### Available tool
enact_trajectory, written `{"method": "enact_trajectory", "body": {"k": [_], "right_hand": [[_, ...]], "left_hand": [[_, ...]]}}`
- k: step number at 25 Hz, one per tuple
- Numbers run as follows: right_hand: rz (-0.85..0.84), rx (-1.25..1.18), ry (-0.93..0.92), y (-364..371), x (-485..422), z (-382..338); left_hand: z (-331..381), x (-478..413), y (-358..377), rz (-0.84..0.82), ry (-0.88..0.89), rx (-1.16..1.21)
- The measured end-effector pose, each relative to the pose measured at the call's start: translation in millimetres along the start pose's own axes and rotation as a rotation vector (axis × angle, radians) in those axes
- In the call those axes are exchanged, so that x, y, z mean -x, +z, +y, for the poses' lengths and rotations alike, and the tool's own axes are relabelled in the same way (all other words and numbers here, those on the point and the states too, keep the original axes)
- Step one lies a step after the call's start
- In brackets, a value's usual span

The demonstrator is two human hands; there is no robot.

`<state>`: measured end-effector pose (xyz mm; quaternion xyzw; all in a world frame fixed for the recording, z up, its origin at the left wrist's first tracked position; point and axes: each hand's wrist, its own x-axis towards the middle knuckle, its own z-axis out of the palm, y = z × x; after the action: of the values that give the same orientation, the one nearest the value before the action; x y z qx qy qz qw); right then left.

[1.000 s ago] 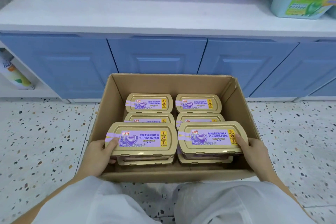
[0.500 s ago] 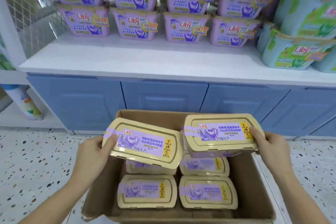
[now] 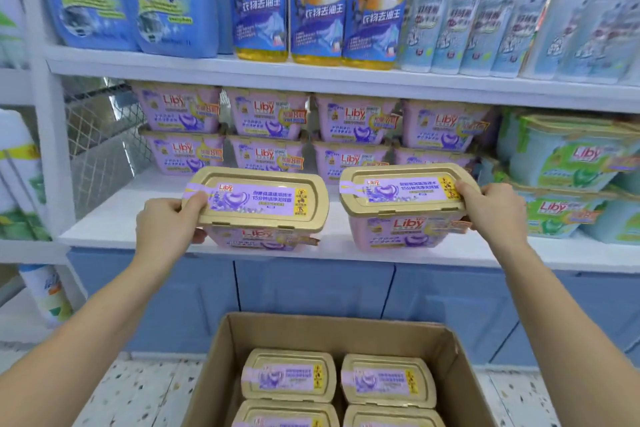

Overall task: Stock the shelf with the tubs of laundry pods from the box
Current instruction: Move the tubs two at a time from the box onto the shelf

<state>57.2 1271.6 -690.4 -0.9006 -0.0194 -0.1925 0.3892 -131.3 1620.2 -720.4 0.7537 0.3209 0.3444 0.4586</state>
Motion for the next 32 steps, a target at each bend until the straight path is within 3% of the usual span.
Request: {"method": "enact_trajectory", "body": {"k": [6, 15, 23, 26, 32], "right_hand": [[-0.036, 0.003, 0.106, 35.8, -31.0, 7.2], [-0.068, -0.15, 0.224, 62.7, -43.2, 13.2], [-0.112, -0.198, 0.094, 61.5, -27.8, 14.8], [-0.143, -0.225, 0.048, 55.3, -18.7, 19.3], [-0.041, 0.01, -0.127, 50.8, 42.6, 81.5]], "left_hand": [[9.6, -44.6, 29.4, -0.063, -0.156, 0.027], [15.0, -81.6, 59.3, -0.199, -0.228, 0.028], [1.5, -65.1, 69.7, -0.105, -0.129, -0.064], [-1.4, -54.8, 65.6, -0.099, -0.101, 0.025], [-53.0, 8.4, 52.1, 0.038, 0.05, 0.133]]}}
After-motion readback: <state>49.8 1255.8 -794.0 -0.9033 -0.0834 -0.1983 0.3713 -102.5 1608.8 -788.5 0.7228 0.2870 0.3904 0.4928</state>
